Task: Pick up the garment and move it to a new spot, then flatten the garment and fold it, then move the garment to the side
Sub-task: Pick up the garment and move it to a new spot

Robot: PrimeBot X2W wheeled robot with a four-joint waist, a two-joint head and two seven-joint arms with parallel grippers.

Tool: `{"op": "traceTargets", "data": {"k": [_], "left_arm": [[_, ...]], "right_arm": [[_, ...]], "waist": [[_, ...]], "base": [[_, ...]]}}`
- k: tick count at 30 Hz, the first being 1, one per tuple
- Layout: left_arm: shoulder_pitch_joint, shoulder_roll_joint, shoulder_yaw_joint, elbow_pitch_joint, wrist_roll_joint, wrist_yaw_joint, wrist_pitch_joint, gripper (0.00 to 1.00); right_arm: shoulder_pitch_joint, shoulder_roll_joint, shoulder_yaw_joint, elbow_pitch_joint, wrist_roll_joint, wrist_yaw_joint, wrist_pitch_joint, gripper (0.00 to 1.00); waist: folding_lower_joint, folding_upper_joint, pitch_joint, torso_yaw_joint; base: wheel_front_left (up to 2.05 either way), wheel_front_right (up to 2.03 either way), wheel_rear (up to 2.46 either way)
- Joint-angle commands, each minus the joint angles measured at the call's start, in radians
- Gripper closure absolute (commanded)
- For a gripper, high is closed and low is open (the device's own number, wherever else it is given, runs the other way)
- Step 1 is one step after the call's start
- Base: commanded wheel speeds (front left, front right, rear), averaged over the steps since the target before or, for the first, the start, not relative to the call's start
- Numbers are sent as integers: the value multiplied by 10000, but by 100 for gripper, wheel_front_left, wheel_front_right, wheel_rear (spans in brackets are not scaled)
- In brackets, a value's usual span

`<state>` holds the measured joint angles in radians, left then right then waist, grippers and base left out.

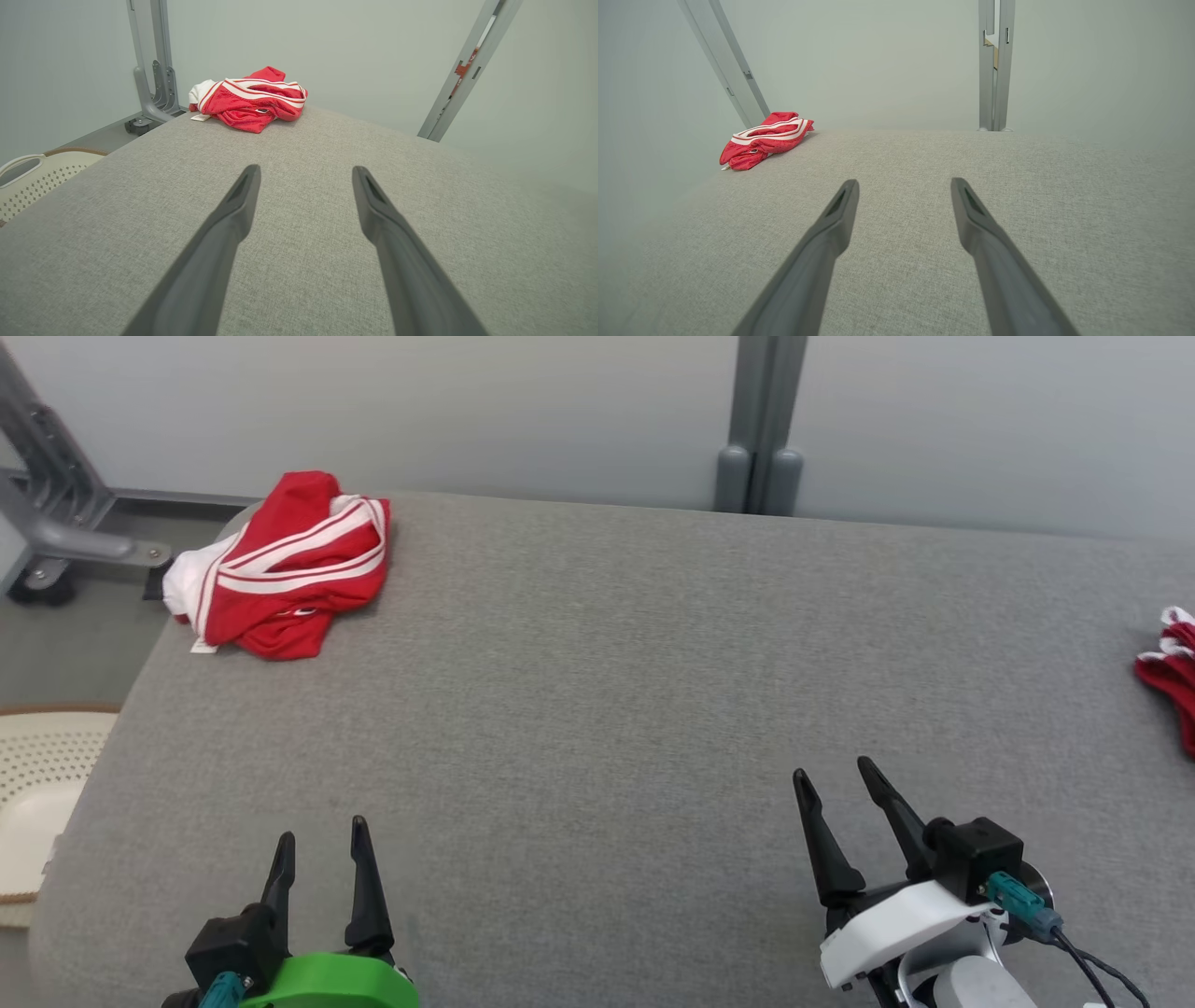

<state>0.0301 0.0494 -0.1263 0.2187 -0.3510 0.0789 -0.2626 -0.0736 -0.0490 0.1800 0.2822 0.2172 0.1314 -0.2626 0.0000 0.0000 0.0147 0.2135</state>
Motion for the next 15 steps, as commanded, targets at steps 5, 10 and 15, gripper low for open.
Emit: {"op": "traceTargets", "data": {"k": [5,10,15], "left_arm": [[131,24,-73,27,130,-70,-29,0],[236,25,-63,33,165,-66,-30,0],[301,23,-81,18,125,-91,-29,0]], "right_arm": [[145,-26,214,54,105,-16,-31,0],[151,-28,445,117,142,-16,-31,0],[171,-28,586,135,122,-16,-31,0]], "waist": [[0,0,-93,2063],[0,0,-161,2562],[0,0,-178,2760]], "base": [[0,0,0],[0,0,0],[0,0,0]]}}
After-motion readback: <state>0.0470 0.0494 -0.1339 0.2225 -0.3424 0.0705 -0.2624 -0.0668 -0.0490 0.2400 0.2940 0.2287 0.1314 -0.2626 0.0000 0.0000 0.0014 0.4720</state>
